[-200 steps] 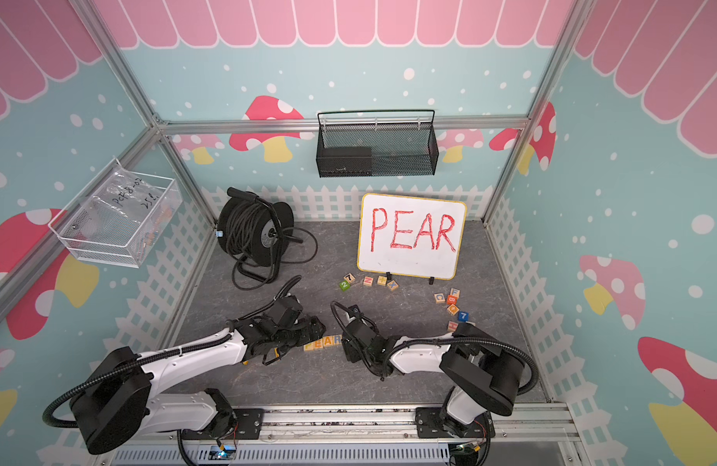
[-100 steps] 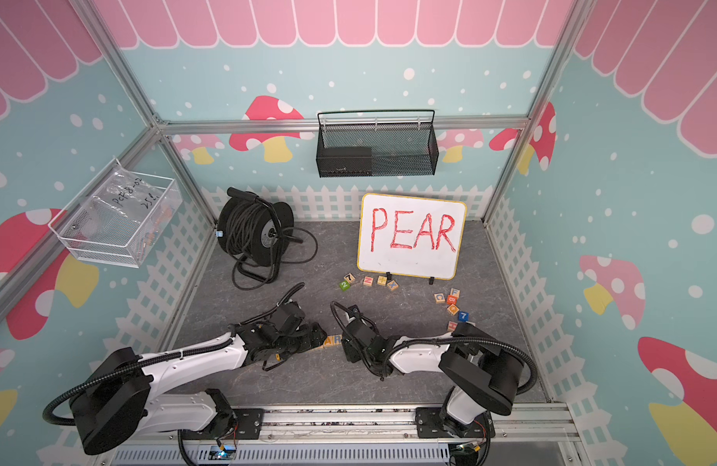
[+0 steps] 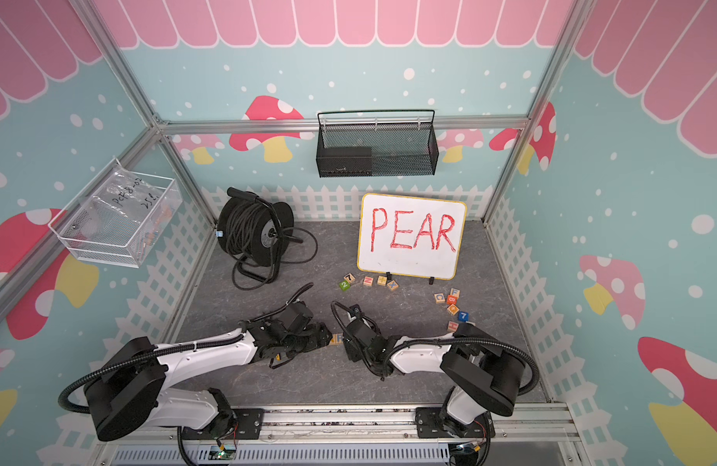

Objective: Spell the uppercase word “pear” with letter blocks
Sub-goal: Move the letter blocks to the center of the board.

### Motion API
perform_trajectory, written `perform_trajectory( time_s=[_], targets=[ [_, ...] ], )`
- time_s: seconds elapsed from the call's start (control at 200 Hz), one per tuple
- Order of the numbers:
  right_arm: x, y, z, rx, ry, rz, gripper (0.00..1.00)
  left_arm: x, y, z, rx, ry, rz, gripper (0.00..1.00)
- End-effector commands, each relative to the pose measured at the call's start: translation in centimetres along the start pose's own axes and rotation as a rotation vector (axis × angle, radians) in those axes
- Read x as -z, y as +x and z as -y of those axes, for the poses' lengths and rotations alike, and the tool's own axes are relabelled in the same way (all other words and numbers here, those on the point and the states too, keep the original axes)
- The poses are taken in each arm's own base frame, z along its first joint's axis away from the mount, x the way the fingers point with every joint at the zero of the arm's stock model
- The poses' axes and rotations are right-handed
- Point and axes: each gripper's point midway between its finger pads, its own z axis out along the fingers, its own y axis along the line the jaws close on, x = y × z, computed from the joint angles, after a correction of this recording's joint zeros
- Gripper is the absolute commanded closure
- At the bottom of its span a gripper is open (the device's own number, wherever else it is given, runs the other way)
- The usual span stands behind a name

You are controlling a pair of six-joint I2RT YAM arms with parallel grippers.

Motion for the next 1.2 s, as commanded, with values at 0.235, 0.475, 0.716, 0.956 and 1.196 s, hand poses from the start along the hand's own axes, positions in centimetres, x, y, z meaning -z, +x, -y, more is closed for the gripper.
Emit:
perform_trajectory(
  time_s=[0.235, 0.475, 0.716, 0.956, 1.196],
  targets=[
    [1.1, 0.3, 2.4, -0.012, 0.097, 0.019, 0.28, -1.3, -0.7, 3.9, -0.037, 0.058, -0.013, 0.05],
    [1.9, 0.7, 4.7, -0.055, 0.137, 0.035, 0.27, -2.1, -0.4, 4.8, -0.059, 0.059, -0.031, 0.06],
    [2.3, 0.7, 6.4, -0.095, 0.15, 0.039, 0.27, -2.0, -0.4, 5.2, -0.067, 0.068, -0.03, 0.06],
    [2.8, -0.2, 7.2, -0.105, 0.162, 0.068, 0.26, -1.4, -0.8, 5.0, -0.086, 0.054, -0.002, 0.05],
    [4.8, -2.3, 8.8, -0.103, 0.21, 0.142, 0.26, 1.8, -3.5, 4.9, -0.15, 0.024, 0.149, 0.0]
  ],
)
